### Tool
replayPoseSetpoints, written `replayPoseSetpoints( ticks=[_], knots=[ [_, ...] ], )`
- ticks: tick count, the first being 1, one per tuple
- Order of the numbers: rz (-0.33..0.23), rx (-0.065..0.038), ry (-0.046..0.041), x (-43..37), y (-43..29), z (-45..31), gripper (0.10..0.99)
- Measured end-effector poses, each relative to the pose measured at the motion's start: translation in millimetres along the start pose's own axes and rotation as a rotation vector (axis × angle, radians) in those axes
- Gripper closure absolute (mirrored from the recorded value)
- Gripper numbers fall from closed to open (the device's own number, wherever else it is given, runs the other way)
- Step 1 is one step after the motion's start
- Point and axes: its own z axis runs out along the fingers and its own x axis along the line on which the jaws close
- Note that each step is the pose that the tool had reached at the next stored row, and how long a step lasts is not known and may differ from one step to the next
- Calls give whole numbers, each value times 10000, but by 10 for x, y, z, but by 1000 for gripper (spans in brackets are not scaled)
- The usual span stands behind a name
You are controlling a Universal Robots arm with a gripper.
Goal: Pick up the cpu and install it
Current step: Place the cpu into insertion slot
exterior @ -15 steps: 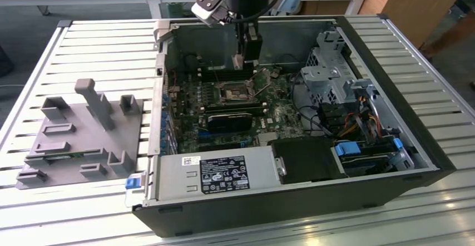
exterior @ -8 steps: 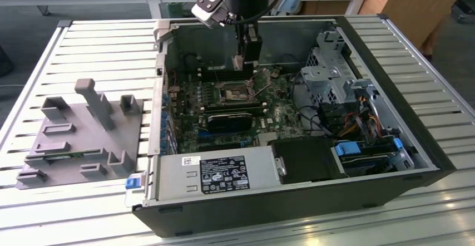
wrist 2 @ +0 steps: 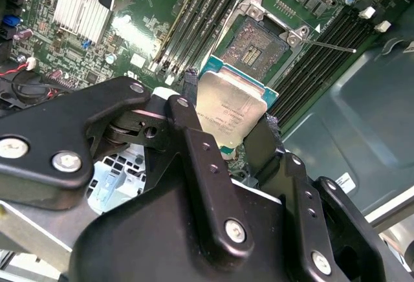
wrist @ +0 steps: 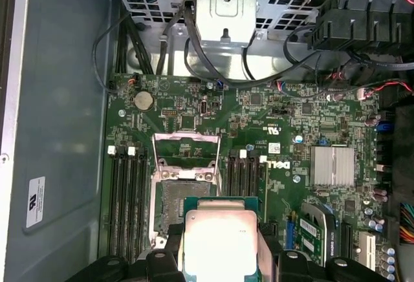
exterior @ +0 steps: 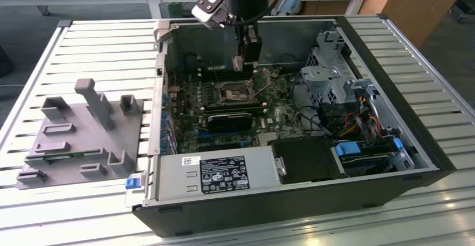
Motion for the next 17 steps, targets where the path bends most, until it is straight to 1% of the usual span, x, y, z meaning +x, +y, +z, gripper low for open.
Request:
replayPoseSetpoints(
  ticks=[17],
  knots=[
    [0, 0, -1, 1, -3, 49, 549]
  ],
)
